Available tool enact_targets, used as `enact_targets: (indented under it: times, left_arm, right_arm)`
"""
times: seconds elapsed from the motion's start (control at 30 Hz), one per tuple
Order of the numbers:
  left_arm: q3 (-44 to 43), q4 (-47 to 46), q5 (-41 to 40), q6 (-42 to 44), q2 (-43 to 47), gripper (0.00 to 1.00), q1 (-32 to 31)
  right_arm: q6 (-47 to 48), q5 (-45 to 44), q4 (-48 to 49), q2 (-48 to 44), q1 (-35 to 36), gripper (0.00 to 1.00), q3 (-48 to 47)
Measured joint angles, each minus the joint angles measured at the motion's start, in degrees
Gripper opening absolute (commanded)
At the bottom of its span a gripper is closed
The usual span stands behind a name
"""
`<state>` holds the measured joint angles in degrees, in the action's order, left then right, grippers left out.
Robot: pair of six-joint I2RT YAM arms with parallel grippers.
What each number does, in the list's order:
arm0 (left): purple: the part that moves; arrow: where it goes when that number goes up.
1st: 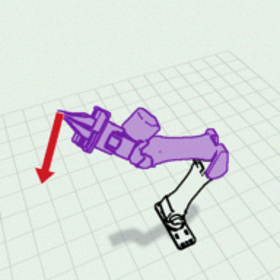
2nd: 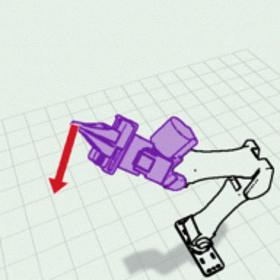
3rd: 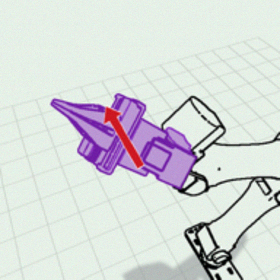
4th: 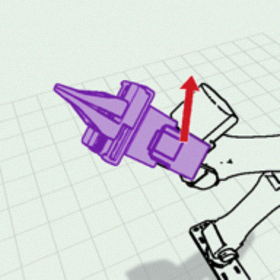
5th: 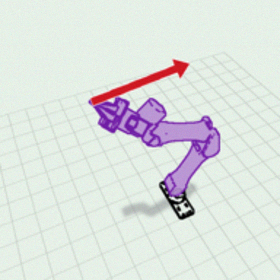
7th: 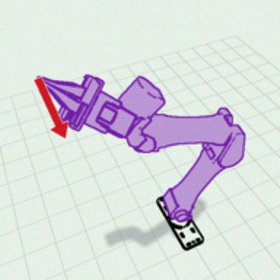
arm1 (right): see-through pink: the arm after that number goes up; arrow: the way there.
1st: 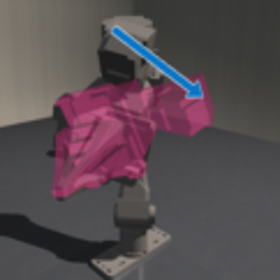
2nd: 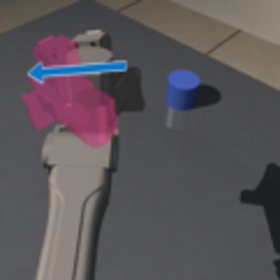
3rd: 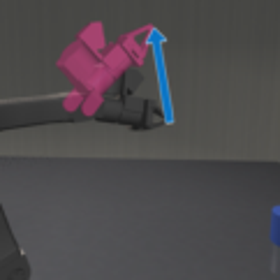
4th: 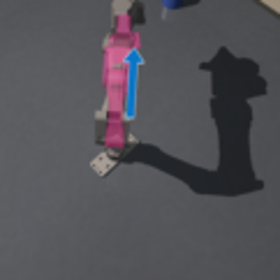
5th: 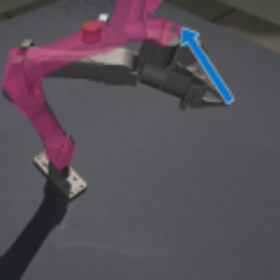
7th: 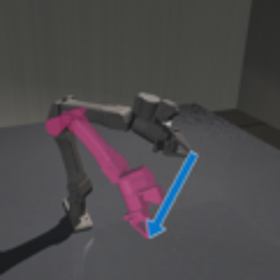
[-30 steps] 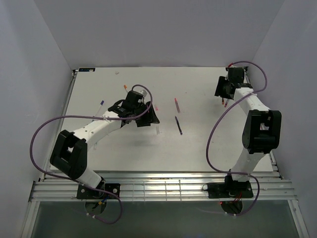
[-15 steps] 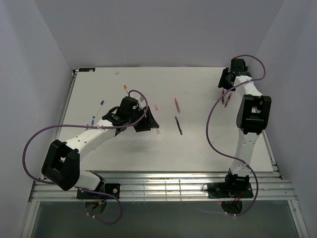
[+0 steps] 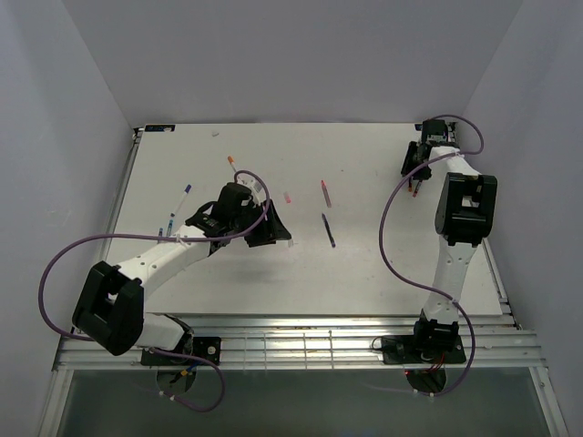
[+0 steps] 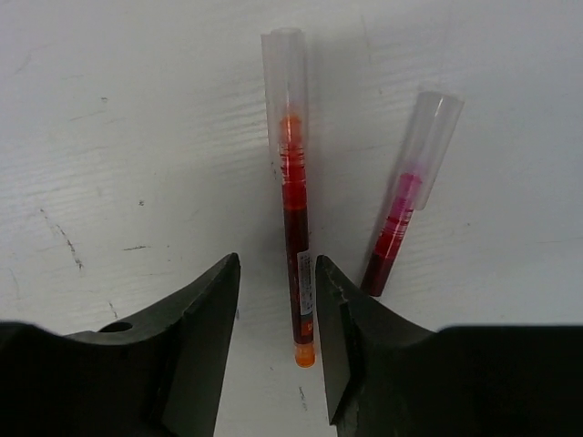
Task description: Open the pen caps
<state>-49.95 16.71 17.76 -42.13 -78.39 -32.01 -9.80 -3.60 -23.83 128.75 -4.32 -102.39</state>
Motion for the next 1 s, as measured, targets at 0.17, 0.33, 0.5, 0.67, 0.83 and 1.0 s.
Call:
enact_targets:
  times: [0.17,0.33,0.5,0.67,0.83,1.0]
  left_arm:
    - [0.7,0.0,0.1,-0.4,0.1,0.64,0.0]
    - [0.8,0.0,0.1,-0.8,0.5,0.64,0.0]
    - [0.8,0.0,0.1,-1.0,1.6,0.64,0.0]
    - [0.9,0.4,-0.5,-1.9,4.1,0.64,0.0]
    - [1.3,1.2,-1.4,-3.3,8.9,0.64,0.0]
    - [2.7,1.3,-1.6,-5.9,13.9,0.64,0.0]
  right_arm:
    - [0.4,0.7,1.4,0.7,0.0,0.35,1.7]
    - [1.0,1.1,4.1,0.7,0.0,0.09,3.0]
    - [1.0,1.3,4.1,0.5,0.2,0.08,3.0]
    - [0.8,1.5,1.5,-3.7,3.5,0.08,5.7]
    - [-1.6,4.7,2.6,-22.7,15.4,0.08,20.2]
    - [-4.9,8.2,6.1,-40.0,30.0,0.08,34.9]
